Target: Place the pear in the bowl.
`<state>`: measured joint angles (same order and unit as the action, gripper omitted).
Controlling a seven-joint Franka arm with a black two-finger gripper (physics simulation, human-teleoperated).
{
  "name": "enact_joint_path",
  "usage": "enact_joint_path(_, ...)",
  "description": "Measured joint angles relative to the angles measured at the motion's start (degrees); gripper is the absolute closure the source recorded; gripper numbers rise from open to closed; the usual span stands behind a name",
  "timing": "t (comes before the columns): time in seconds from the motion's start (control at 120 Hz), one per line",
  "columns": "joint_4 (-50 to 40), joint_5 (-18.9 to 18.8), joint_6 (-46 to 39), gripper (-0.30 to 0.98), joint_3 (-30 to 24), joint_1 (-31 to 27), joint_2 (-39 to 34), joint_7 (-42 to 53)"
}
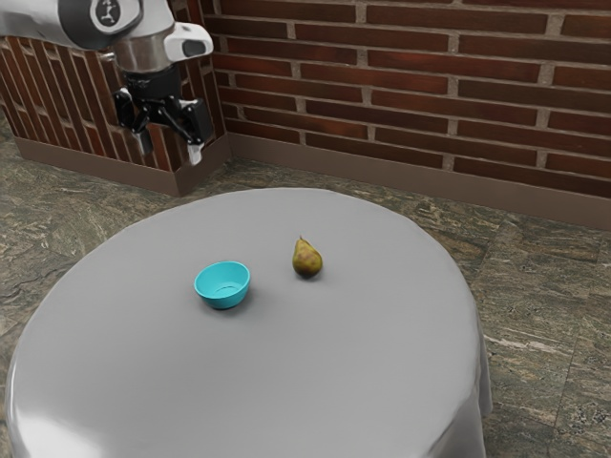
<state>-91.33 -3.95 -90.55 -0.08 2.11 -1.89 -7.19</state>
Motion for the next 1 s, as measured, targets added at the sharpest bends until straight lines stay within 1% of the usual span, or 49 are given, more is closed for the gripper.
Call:
enact_joint_path(0.108,-0.43,0.13,-1.52,0.0,0.0,0.57,0.08,0.48)
enact_joint_path(0.267,-4.37,0.52,-4.54,0.0,0.03,1.05,1.9,0.77)
enact_joint_path(0.367,-4.84,0.75,-7.72,0.0,-0.51,0.76,5.42,0.02)
enact_joint_path(0.7,-4.94,4.99,-18.05,0.0,-0.71,1.84,16.62,-3.33)
enact_joint_path(1.0,-3.89,6.49,-25.58,0.0,-0.71,1.97,24.96,-5.3)
